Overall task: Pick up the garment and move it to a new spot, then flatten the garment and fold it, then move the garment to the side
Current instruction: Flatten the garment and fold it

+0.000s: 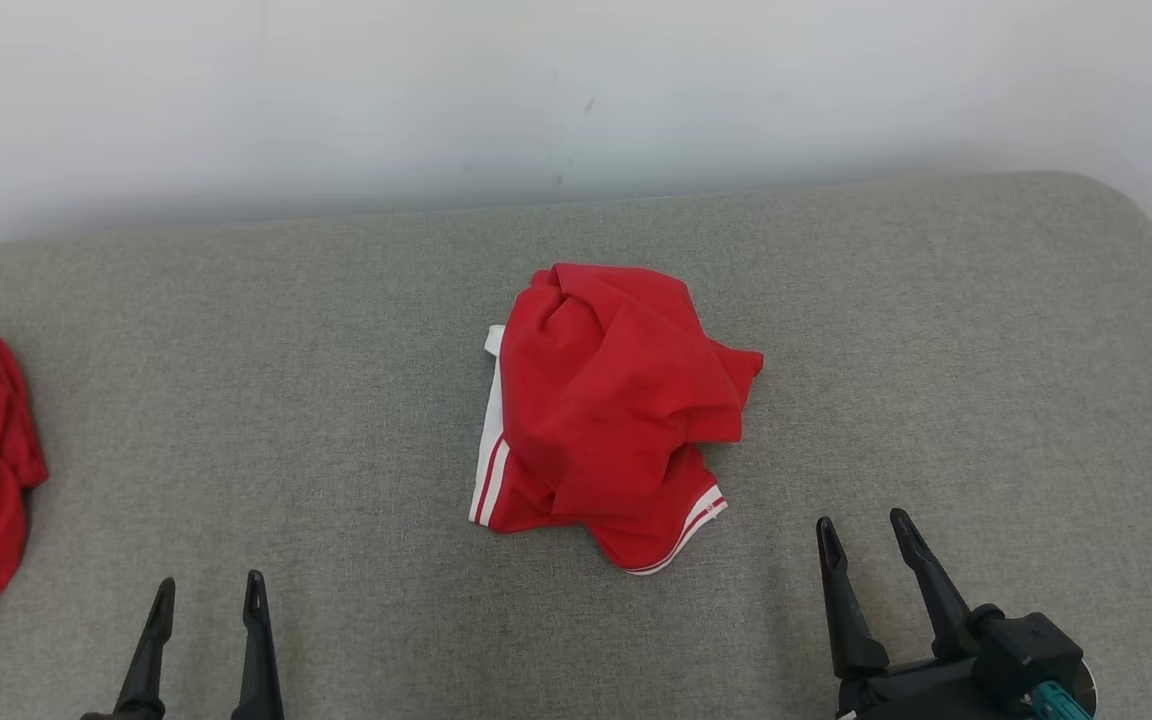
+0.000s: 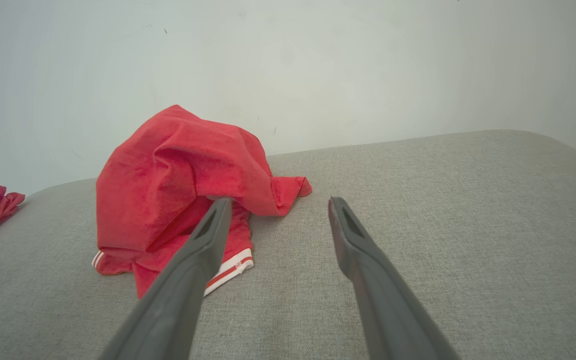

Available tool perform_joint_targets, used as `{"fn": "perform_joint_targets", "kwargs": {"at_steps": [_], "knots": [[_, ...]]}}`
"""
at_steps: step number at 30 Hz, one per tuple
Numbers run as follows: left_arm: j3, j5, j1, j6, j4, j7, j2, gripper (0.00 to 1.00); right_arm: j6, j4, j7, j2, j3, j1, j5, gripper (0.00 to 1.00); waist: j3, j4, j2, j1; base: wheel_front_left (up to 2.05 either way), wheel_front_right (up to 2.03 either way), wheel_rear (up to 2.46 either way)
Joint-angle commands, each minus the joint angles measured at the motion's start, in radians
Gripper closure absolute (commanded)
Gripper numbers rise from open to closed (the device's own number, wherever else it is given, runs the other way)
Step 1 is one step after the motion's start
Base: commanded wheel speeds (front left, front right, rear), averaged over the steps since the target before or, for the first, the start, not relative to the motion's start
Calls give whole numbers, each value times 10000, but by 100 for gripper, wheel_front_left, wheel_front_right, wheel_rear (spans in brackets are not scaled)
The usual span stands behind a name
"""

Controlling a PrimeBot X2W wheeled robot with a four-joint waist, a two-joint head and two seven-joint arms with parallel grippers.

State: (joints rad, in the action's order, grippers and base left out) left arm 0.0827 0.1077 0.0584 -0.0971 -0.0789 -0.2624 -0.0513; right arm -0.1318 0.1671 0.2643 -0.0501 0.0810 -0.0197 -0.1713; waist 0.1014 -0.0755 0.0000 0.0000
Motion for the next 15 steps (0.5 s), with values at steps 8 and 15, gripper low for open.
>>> {"fn": "perform_joint_targets", "kwargs": {"at_steps": [8,15], "knots": [[42,50,126,3,-44,-20,17,0,22,6,20,-2,66,110,39,0,-72,-21,0,0,0,0,0],[53,71,158,7,-67,-20,17,0,22,13,20,-2,89,127,56,0,-90,-41,0,0,0,0,0]]}}
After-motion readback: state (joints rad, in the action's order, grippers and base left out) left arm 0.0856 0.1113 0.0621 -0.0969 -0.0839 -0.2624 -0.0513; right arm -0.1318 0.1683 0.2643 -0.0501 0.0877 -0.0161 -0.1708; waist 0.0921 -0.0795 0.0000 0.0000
